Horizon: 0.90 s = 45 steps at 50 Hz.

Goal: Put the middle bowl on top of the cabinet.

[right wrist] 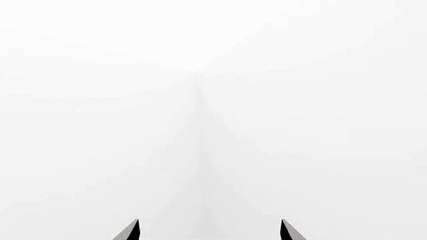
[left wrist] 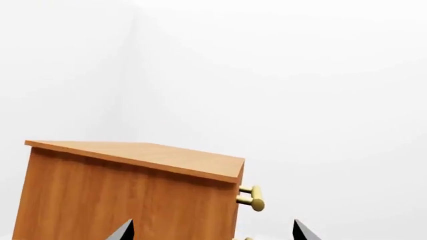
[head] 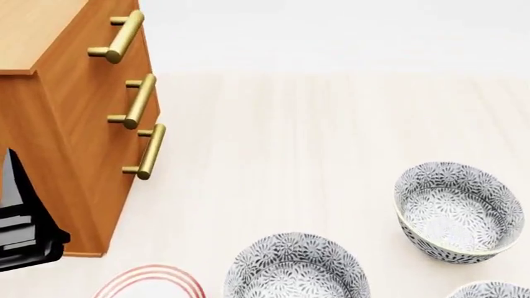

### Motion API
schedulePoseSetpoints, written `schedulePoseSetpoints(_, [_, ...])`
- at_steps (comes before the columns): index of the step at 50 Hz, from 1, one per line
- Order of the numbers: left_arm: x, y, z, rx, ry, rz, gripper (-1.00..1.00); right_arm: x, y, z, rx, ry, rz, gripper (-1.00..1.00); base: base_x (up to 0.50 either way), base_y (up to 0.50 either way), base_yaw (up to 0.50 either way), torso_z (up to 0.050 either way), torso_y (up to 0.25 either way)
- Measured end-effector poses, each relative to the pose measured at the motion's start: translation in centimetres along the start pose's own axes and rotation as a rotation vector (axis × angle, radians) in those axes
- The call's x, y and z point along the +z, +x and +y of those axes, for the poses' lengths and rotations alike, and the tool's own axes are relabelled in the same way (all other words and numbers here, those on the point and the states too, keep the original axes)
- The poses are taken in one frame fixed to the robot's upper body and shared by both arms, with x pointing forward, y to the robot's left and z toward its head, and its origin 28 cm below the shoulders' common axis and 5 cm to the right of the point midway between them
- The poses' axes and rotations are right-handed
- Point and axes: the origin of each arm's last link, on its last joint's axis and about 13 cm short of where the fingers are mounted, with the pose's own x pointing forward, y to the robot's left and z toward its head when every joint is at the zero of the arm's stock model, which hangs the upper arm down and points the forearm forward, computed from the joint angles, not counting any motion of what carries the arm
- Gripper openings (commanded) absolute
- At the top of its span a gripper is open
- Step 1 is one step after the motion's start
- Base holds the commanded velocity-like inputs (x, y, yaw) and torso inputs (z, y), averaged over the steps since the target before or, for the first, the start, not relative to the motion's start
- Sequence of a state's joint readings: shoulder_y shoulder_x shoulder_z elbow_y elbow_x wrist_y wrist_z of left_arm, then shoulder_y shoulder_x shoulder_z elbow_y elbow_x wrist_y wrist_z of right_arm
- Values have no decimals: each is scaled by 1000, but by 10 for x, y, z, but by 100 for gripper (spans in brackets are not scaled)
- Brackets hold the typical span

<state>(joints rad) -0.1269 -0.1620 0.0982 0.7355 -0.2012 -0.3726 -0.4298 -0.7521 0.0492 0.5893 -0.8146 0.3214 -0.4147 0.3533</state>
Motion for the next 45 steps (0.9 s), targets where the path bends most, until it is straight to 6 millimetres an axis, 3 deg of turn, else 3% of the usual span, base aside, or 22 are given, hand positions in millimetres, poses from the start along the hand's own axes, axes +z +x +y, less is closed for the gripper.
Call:
schedulePoseSetpoints(11, [-2,-1,0,26,-10,49,100,1,0,-1,-6,-7,-13,100,0,0,0,0,0])
schedulePoseSetpoints(24, [-18,-16,-2,141,-127,370,100,-1,-1,0,-13,-8,-19,100,0,0,0,0,0])
schedulePoseSetpoints(34, [-24,-36,-24,21,-243,505,100,-4,-2,5,-29,6,-24,100,0,0,0,0,0])
schedulePoseSetpoints(45, [-15,-52,-55,-122,-315,578,100,-10,-1,15,-34,21,-24,100,0,0,0,0,0])
